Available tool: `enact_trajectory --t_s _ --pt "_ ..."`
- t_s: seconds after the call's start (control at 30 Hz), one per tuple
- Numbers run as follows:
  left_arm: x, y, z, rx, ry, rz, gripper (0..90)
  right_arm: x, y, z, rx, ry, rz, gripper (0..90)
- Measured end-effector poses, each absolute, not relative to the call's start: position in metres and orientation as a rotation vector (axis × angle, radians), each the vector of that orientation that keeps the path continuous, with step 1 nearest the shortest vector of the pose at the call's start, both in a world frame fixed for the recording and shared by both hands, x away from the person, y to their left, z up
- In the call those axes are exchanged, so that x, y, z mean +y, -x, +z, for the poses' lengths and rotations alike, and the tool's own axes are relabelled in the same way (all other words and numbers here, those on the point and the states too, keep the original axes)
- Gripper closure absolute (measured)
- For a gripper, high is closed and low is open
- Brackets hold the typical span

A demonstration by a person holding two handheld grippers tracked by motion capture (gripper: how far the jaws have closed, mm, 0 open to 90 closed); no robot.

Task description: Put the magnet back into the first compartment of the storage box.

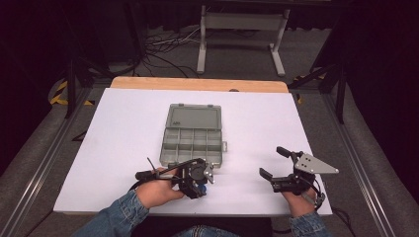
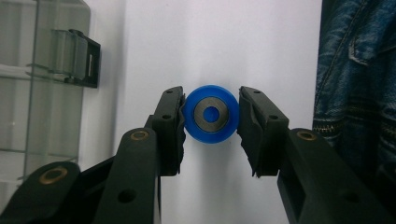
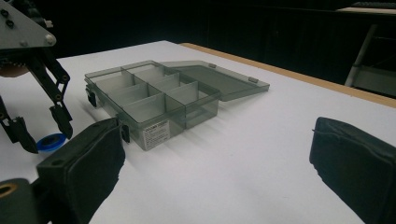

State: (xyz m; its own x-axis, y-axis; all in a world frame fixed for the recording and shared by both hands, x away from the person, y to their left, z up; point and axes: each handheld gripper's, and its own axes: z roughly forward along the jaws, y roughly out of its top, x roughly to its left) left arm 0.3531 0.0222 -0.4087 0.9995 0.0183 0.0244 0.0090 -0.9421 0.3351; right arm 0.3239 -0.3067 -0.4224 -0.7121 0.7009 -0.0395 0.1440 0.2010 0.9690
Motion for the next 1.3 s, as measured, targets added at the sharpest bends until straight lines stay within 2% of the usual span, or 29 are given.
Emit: enact_trajectory --t_s 0.83,1.3 --pt "0.031 -0.354 -0.382 0.008 -2.743 0.058 62.3 -0.306 -0.326 -0.424 2.007 -0.795 1.534 3.7" --pt "0.049 -0.37 -0.366 0.105 -2.69 0.118 62.3 -0.305 -0.326 -0.425 2.014 -0.791 1.531 3.7"
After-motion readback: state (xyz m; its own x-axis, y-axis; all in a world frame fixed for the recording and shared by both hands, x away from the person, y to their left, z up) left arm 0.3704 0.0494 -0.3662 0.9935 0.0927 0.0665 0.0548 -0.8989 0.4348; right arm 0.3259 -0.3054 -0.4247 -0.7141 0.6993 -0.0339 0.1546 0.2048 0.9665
